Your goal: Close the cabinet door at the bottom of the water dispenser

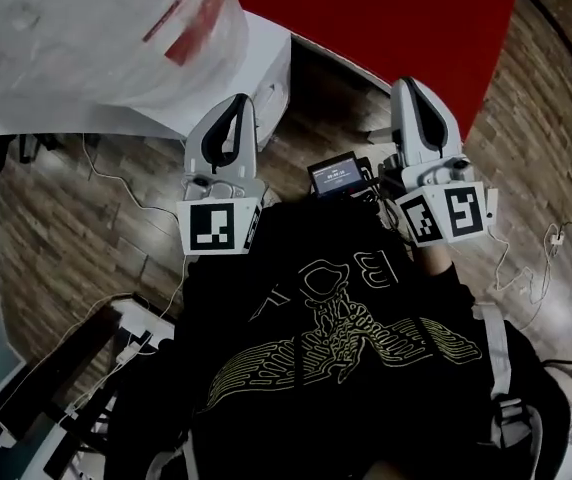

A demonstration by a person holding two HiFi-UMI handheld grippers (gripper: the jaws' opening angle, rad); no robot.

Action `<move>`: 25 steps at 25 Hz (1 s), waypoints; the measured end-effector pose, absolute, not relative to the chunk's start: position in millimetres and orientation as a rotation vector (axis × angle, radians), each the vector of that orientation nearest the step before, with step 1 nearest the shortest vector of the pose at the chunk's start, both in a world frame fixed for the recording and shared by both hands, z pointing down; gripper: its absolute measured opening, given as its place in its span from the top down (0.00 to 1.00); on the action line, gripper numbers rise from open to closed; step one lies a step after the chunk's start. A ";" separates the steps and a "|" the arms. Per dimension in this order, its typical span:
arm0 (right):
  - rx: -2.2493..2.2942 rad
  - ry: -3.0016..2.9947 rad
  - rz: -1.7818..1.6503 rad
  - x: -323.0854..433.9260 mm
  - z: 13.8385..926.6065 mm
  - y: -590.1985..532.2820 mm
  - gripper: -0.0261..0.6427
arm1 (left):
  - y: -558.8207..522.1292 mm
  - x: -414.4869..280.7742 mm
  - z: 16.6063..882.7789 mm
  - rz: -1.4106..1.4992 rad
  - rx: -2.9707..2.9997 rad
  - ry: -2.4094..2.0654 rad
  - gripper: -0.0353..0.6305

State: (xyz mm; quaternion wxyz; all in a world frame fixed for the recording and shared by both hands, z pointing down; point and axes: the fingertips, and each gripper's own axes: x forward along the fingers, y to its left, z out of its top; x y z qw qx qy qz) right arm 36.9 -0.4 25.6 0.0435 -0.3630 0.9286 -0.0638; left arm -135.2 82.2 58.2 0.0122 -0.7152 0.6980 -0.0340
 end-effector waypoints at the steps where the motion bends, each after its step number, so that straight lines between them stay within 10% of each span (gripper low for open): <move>1: -1.109 2.843 -0.180 34.2 23.3 2.4 0.96 | 82.6 -137.2 54.3 -0.100 -2.222 2.175 0.94; 25: -1.111 2.874 -0.083 25.5 18.5 13.6 0.96 | 102.8 -146.4 48.0 -0.067 -2.166 2.245 0.94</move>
